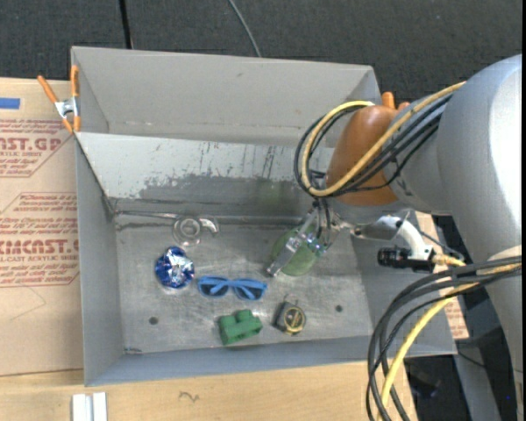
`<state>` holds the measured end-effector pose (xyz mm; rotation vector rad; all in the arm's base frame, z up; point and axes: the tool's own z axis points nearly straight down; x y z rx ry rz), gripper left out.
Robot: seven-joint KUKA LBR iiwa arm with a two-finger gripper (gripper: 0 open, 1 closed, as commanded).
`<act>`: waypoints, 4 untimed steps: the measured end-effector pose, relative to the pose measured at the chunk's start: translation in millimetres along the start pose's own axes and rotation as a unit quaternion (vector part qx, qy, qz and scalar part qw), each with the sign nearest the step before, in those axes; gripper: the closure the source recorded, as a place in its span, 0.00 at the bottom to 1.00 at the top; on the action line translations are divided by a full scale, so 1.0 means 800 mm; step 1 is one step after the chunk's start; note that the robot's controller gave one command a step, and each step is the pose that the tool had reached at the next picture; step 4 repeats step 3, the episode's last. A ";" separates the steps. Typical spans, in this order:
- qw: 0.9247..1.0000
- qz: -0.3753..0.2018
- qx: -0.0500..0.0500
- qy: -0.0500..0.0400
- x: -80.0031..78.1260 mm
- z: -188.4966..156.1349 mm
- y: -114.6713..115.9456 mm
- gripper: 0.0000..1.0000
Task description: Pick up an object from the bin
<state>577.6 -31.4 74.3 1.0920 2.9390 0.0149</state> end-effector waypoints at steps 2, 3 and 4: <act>1.000 -0.001 0.004 0.000 -0.001 -0.037 0.002 1.00; 1.000 -0.002 0.005 0.001 -0.001 -0.058 0.003 1.00; 1.000 -0.002 0.005 0.001 -0.001 -0.058 0.003 1.00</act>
Offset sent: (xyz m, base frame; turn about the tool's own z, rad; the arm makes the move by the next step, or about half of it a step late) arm 0.0000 0.0000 0.0000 0.0000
